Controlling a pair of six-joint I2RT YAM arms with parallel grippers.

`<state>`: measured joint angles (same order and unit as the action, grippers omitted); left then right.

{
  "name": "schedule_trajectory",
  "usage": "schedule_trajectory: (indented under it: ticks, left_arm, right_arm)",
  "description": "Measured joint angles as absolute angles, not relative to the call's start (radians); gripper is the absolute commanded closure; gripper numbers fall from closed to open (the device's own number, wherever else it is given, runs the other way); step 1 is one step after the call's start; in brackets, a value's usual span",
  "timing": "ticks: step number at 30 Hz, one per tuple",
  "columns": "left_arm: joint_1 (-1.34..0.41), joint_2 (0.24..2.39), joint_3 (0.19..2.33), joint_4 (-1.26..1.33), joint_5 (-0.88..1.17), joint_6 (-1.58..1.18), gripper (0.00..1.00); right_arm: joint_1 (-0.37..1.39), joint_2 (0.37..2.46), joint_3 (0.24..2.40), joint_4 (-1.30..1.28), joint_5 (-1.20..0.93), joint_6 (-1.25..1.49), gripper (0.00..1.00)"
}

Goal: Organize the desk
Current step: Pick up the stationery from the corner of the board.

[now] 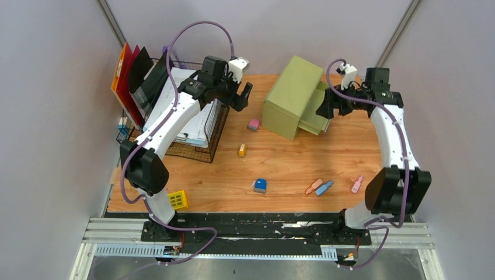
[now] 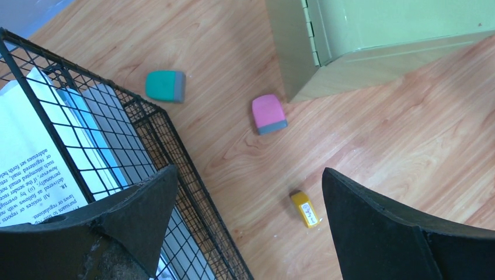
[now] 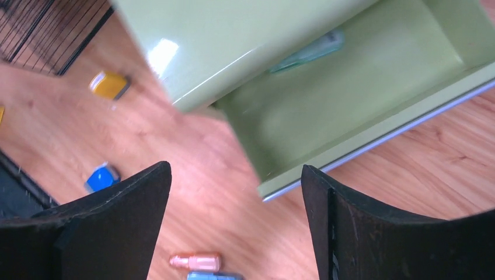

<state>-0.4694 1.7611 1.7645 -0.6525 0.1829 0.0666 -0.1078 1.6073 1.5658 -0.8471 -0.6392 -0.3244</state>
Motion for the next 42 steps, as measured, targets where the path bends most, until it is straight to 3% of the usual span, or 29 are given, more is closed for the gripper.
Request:
schedule_trajectory:
  ticks: [5,9,17,36,39,42]
  left_arm:
    - [-0.464,1.757,1.765,-0.677,0.188,0.105,0.0]
    - [-0.46,1.742,1.765,-0.698,0.192,0.124,0.0]
    - [-0.454,1.728,1.765,-0.715,0.188,0.141,0.0]
    - [-0.457,1.728,1.757,-0.69,0.147,0.146,0.0]
    - [-0.458,1.728,1.752,-0.683,0.144,0.149,0.0]
    - [-0.458,1.726,1.746,-0.673,0.141,0.152,0.0]
  right_arm:
    - [-0.087,1.403,1.374,-0.868,-0.728,-0.457,0.17]
    - [-0.046,1.363,1.245,-0.908,-0.727,-0.542,0.22]
    - [0.162,1.301,0.91,-0.935,-0.528,-0.68,0.19]
    - [0.427,1.244,0.719,-0.879,-0.226,-0.844,0.2]
    - [0.464,1.261,0.688,-0.847,-0.187,-0.86,0.24]
    - [0.487,1.293,0.668,-0.819,-0.156,-0.869,0.34]
